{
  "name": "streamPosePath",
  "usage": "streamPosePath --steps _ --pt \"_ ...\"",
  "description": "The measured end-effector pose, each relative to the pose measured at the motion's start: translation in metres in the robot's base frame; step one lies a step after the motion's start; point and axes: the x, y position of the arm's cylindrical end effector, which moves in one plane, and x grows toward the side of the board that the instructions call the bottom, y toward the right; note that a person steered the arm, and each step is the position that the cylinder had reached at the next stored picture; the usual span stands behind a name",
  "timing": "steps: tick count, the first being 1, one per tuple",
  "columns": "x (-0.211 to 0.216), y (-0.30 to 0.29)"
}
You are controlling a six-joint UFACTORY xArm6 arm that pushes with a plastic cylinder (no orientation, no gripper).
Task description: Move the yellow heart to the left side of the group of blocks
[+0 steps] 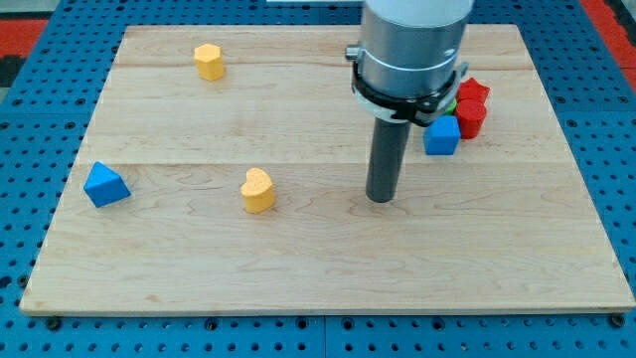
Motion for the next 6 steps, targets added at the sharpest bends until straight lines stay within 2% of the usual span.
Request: streamPosePath --steps 1,2,3,4,5,6 --pt "-0.005 -0.009" --pt "0.011 0.033" --pt "0.036 -0.052" --pt "0.034 -0.16" --pt "-0.007 -0.151" --pt "-0.024 -0.053"
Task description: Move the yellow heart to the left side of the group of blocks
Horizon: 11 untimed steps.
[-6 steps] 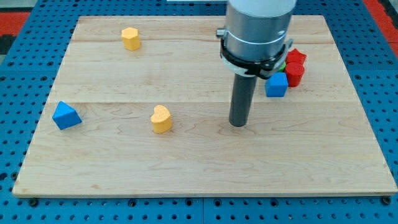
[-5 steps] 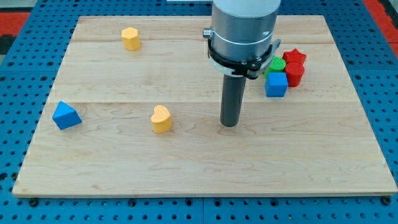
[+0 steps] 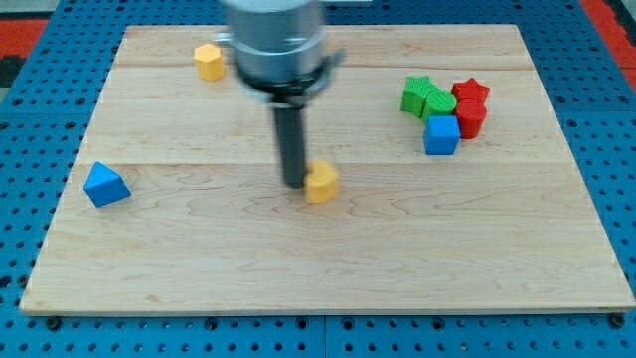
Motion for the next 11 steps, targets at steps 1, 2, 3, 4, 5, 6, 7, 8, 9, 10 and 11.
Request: streamPosePath --steps 1,2,3,4,5,6,7,8,9,10,11 --pt "0.016 -0.005" --pt "0.042 0.05" --pt "0.021 0.099" --pt "-0.006 0.062" --pt "0.039 0.061" --pt "0.058 0.027" --pt "0.017 0.052" --pt "-0.027 0.056" --pt "0.037 0.069" --pt "0.006 0.034" --pt "-0.004 0.036"
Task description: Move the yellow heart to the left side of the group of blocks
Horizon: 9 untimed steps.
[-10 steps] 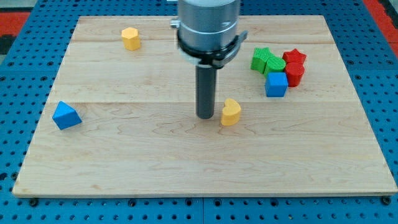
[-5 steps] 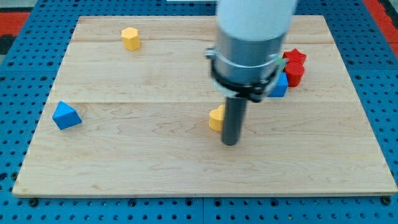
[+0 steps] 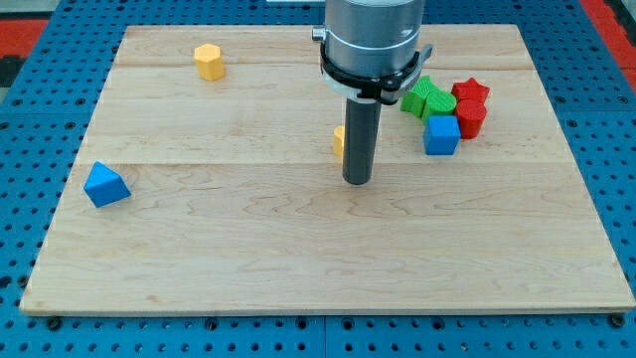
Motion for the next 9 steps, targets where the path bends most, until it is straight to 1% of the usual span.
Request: streamPosePath --steps 1,2,3,4,5,6,7,8,9 --pt "-0.007 0.057" --pt "-0.013 0.072" --pt "0.012 0.042" --pt "-0.009 -0.003" --pt "-0.043 0.019" --pt "-0.036 0.004" --pt "-0.039 -0.067" --pt "-0.095 -0.016" --pt "-0.107 0.037"
